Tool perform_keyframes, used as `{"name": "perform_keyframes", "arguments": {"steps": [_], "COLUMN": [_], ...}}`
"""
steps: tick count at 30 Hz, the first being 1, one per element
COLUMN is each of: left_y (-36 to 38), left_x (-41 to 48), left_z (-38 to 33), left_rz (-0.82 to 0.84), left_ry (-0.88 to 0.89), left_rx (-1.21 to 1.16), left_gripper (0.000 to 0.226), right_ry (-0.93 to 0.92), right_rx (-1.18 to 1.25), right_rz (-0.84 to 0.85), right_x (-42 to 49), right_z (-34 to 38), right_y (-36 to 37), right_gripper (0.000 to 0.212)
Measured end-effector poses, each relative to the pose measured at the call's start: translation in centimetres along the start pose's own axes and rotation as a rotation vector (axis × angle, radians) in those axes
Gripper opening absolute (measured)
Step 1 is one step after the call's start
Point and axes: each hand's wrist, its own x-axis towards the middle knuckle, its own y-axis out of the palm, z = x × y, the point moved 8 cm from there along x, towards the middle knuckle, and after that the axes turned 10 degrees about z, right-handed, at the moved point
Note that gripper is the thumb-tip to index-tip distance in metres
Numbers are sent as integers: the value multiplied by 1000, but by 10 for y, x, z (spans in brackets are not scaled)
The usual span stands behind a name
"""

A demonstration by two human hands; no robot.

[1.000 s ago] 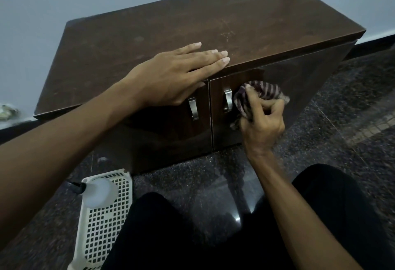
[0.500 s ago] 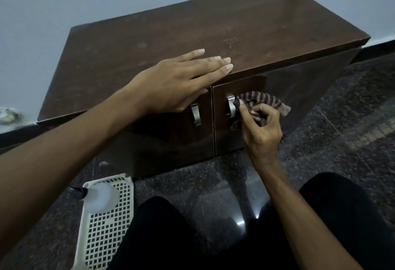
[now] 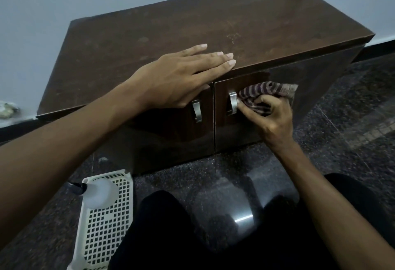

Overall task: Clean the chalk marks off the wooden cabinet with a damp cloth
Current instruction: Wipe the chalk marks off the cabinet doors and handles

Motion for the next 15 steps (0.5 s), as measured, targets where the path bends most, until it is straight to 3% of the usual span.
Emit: {"name": "perform_keyframes", "arguments": {"steps": [2,9,15], "left_y": [0,-4,-4], "left_x": [0,1,1], "left_z": [0,-2,-1], "left_rz": [6,11,-1], "left_ry": [2,2,0], "left_rx": [3,-5,-16], "left_gripper": [50,50,49], "right_ry": [-150,-147,227], "right_rx": [-52,-67,86], "right_rz": [-40,-9,-185], "right_x": [-2,-21,-12], "right_z": [7,11,-6], "right_y": [-1,6,-14], "right_gripper": [47,47,45]}}
